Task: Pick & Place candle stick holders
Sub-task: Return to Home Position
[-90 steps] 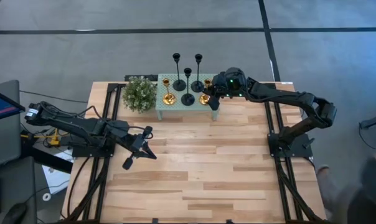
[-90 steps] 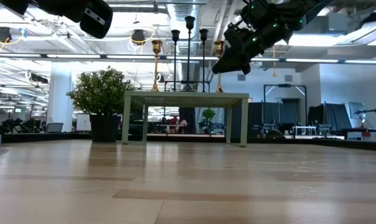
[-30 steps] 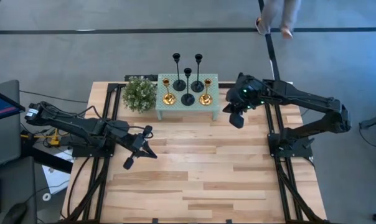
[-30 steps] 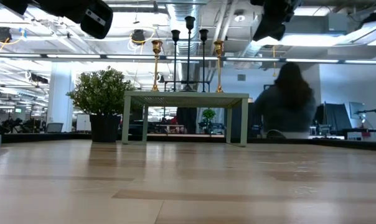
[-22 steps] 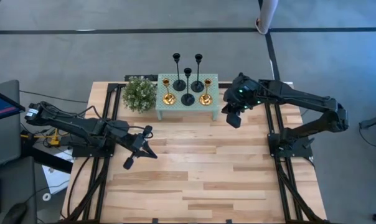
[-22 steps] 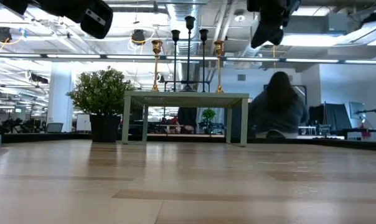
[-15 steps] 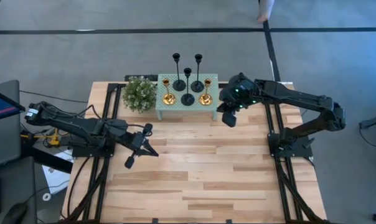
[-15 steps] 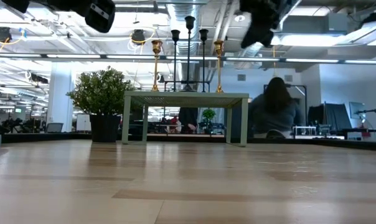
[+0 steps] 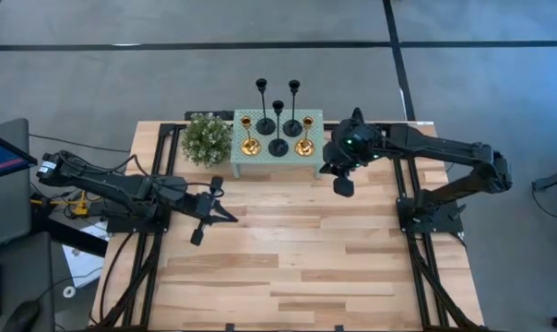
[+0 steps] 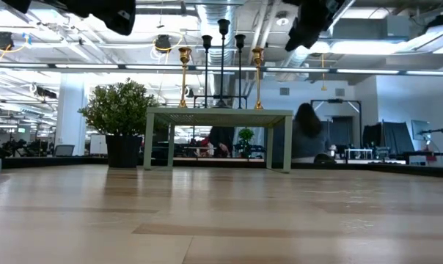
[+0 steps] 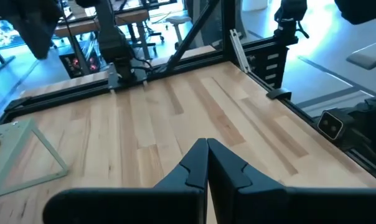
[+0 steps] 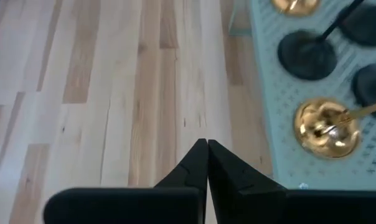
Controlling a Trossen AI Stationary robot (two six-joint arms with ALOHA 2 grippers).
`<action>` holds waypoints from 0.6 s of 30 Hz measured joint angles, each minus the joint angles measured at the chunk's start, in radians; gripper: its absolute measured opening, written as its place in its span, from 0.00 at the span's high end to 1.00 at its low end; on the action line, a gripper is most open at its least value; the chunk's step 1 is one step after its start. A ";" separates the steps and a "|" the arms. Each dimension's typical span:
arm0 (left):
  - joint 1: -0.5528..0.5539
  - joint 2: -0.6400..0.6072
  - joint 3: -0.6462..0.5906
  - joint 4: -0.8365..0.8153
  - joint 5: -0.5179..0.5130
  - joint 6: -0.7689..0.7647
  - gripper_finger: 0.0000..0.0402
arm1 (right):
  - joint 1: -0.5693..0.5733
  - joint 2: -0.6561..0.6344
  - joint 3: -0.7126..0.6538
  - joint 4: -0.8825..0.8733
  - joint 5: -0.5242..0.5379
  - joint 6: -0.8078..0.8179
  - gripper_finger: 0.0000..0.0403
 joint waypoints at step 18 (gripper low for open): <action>-0.001 -0.006 0.000 -0.019 0.000 -0.002 0.99 | 0.052 -0.400 -0.411 0.372 0.023 0.104 1.00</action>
